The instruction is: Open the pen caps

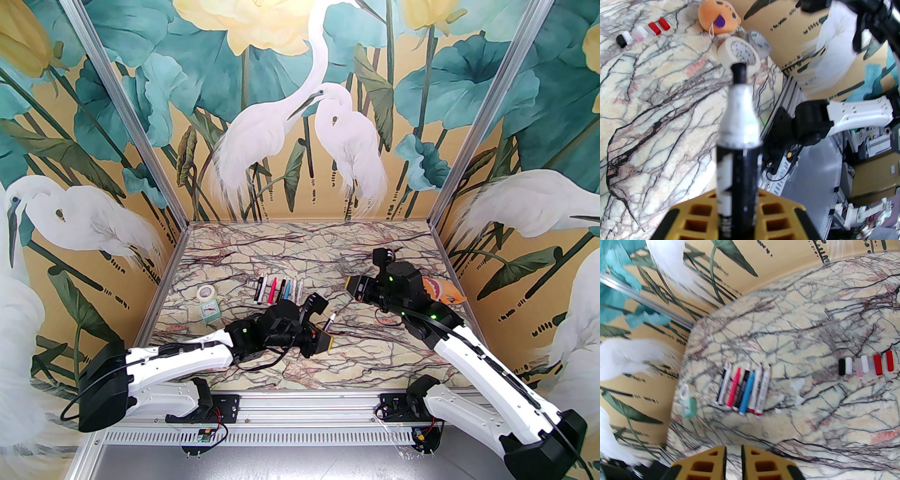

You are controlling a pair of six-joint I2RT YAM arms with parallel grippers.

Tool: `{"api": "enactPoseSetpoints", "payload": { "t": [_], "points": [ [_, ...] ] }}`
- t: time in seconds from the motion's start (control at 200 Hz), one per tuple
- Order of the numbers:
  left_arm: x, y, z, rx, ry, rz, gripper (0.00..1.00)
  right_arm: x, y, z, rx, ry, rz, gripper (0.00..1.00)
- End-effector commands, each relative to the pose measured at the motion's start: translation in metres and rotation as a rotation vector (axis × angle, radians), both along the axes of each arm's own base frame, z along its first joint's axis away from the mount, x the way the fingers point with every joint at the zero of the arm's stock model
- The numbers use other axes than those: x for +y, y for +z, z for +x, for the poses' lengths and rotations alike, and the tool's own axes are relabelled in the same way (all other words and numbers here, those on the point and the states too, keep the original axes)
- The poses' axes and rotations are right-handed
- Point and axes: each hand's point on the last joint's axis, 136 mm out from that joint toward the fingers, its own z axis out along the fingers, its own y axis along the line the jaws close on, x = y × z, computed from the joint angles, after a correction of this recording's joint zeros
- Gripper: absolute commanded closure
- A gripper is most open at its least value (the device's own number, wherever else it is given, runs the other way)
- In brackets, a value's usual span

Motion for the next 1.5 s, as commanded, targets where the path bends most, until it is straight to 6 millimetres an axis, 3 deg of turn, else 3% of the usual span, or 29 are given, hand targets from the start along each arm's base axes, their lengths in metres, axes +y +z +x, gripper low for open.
{"api": "enactPoseSetpoints", "payload": {
  "t": [0.0, 0.13, 0.325, 0.55, 0.915, 1.23, 1.49],
  "points": [
    [0.013, 0.021, 0.015, -0.028, 0.087, -0.078, 1.00, -0.018, -0.038, -0.016, 0.096, 0.030, -0.177, 0.90],
    [0.028, 0.024, 0.025, -0.015, 0.136, -0.109, 1.00, -0.025, -0.070, -0.018, 0.166, 0.041, -0.276, 0.89],
    [0.044, 0.016, 0.032, -0.010, 0.197, -0.066, 1.00, -0.026, -0.103, 0.001, 0.221, 0.060, -0.389, 0.88],
    [0.054, 0.010, 0.032, -0.014, 0.221, -0.031, 1.00, -0.062, -0.138, 0.027, 0.314, -0.014, -0.453, 0.88],
    [0.041, 0.005, 0.034, 0.006, 0.186, -0.024, 0.99, -0.137, -0.162, 0.083, 0.391, -0.115, -0.540, 0.88],
    [0.035, 0.001, 0.032, 0.023, 0.163, -0.036, 0.98, -0.168, -0.170, 0.130, 0.391, -0.135, -0.600, 0.88],
    [0.034, -0.002, 0.032, 0.033, 0.162, -0.037, 0.98, -0.183, -0.185, 0.140, 0.427, -0.147, -0.612, 0.87]
  ]
}}
